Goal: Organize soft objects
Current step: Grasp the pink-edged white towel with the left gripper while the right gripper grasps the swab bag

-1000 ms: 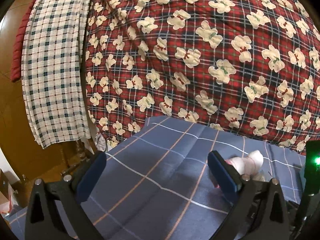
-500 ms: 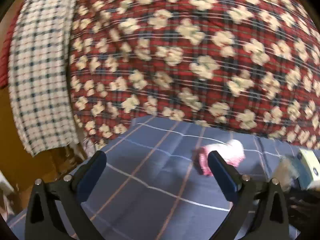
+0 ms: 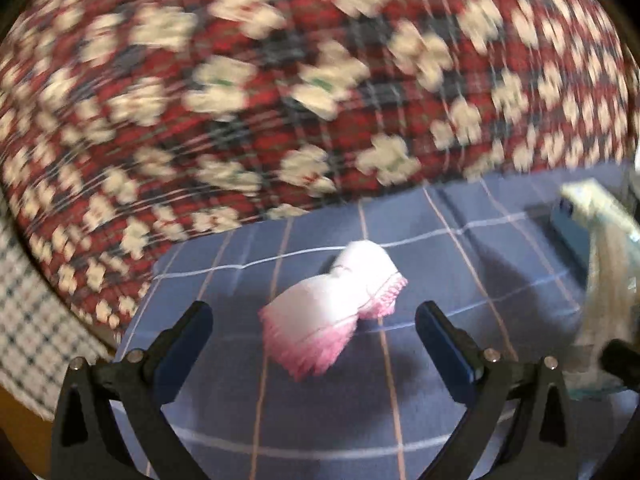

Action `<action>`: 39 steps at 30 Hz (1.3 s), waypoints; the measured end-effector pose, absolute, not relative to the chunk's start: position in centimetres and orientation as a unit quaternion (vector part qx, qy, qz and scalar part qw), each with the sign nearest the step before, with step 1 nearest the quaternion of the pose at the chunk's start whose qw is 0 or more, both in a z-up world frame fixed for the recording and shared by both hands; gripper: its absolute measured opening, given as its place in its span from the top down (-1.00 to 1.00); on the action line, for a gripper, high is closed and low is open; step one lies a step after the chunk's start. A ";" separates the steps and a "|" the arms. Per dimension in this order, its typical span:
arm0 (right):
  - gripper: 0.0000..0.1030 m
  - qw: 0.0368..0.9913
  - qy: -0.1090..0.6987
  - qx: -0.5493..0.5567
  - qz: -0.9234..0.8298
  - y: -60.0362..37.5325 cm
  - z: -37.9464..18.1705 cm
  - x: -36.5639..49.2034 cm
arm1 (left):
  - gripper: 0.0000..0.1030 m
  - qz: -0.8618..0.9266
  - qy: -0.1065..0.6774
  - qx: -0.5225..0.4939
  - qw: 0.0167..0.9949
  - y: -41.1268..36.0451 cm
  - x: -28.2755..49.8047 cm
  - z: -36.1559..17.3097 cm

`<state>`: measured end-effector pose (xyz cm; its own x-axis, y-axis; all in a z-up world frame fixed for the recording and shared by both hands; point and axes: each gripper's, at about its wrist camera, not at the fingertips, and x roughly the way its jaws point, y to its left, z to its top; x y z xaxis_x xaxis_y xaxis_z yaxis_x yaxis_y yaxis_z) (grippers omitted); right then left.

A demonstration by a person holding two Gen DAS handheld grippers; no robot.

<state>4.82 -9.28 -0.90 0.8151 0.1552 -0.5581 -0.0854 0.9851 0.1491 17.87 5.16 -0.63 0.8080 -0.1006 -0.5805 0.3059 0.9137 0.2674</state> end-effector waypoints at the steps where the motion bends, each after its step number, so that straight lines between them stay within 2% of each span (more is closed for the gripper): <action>1: 0.18 0.951 0.297 0.061 0.064 -9.4 -0.9 4.9 | -0.99 -0.111 0.303 0.200 0.925 4.3 18.8 -1.2; 4: 0.18 0.952 0.294 0.063 0.060 -9.8 -0.8 4.9 | -0.99 -0.095 0.318 0.228 0.916 3.5 20.5 -2.4; 7: 0.18 0.950 0.298 0.076 0.062 -10.4 -0.8 5.2 | -0.97 -0.094 0.350 0.209 0.908 3.5 22.1 -3.6; 11: 0.18 0.944 0.308 0.095 0.062 -11.1 -1.0 5.7 | -0.56 -0.099 0.373 0.205 0.899 3.2 22.9 -4.2; 13: 0.18 0.944 0.308 0.100 0.061 -11.2 -1.0 5.8 | -0.47 -0.094 0.376 0.203 0.899 3.1 22.9 -4.3; 17: 0.18 0.946 0.303 0.098 0.059 -11.2 -1.0 5.7 | 0.05 -0.097 0.369 0.185 0.905 3.5 22.4 -3.9; 19: 0.18 0.948 0.298 0.095 0.057 -11.2 -0.9 5.5 | 0.11 -0.092 0.355 0.164 0.916 4.0 21.7 -3.2; 27: 0.18 0.966 0.251 0.055 0.024 -10.8 0.2 4.4 | 0.12 -0.081 0.275 0.040 0.957 4.4 15.5 -0.3; 33: 0.18 0.978 0.209 0.019 -0.002 -10.5 1.1 3.1 | 0.11 -0.066 0.206 0.017 0.976 2.5 9.6 1.7; 39: 0.17 0.984 0.175 -0.028 -0.014 -9.6 1.4 1.1 | 0.11 -0.051 0.188 -0.013 0.981 2.5 6.7 1.8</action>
